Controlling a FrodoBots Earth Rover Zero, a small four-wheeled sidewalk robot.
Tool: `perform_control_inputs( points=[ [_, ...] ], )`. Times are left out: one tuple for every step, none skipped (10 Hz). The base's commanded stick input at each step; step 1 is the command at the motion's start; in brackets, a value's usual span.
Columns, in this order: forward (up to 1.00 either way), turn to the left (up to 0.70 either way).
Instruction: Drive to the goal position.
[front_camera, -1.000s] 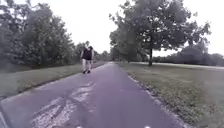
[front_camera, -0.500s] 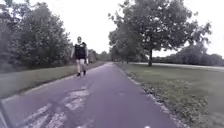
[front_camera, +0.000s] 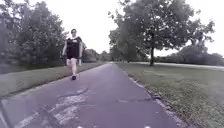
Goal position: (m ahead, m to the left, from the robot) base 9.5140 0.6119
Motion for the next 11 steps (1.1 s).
perform_control_inputs(
  points=[
    [0.68, 0.0],
    [0.68, 0.0],
    [0.68, 0.0],
    [0.68, 0.0],
    [0.68, 0.0],
    [0.68, 0.0],
    [0.68, 0.0],
    [0.68, 0.0],
    [0.68, 0.0],
    [0.68, 0.0],
    [0.68, -0.03]
  ],
)
